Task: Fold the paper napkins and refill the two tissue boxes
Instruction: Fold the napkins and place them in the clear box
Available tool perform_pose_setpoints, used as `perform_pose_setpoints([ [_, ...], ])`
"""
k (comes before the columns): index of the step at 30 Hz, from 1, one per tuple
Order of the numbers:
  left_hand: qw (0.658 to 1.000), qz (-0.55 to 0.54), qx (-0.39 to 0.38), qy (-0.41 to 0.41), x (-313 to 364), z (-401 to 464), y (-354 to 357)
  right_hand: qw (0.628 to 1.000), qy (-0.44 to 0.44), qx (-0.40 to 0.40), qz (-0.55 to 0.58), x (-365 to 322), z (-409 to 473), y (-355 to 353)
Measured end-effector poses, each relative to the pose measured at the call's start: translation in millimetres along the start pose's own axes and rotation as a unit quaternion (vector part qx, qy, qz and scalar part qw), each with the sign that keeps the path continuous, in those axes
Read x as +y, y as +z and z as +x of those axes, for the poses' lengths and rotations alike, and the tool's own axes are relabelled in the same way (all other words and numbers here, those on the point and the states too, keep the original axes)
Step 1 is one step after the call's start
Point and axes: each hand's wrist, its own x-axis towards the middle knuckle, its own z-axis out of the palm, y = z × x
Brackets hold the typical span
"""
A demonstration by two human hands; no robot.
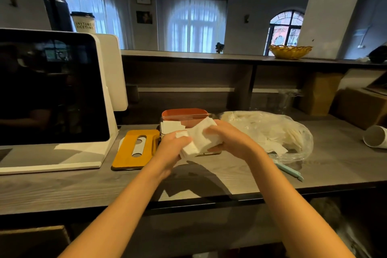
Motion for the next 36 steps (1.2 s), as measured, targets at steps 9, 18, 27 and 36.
perform_pose_setpoints([
  [9, 0.980, -0.070, -0.134, -0.127, 35.3, -3.8, -6.5, 0.992, -0.026, -0.019, 0.126, -10.2, 1.3, -12.2],
  [18, 0.994, -0.001, -0.061, -0.095, 57.7, 30.2, 35.8, 0.966, 0.060, 0.117, 0.224, -30.7, 23.7, 2.1],
  [27, 0.988, 0.073, -0.041, -0.127, 71.3, 99.4, 32.3, 0.983, 0.081, 0.144, 0.076, -41.0, 80.2, -25.6],
  [36, 0.958, 0.165, -0.046, -0.228, 41.4, 155.5, 28.6, 0.972, 0.002, 0.164, -0.171, -9.8, 128.5, -37.9],
])
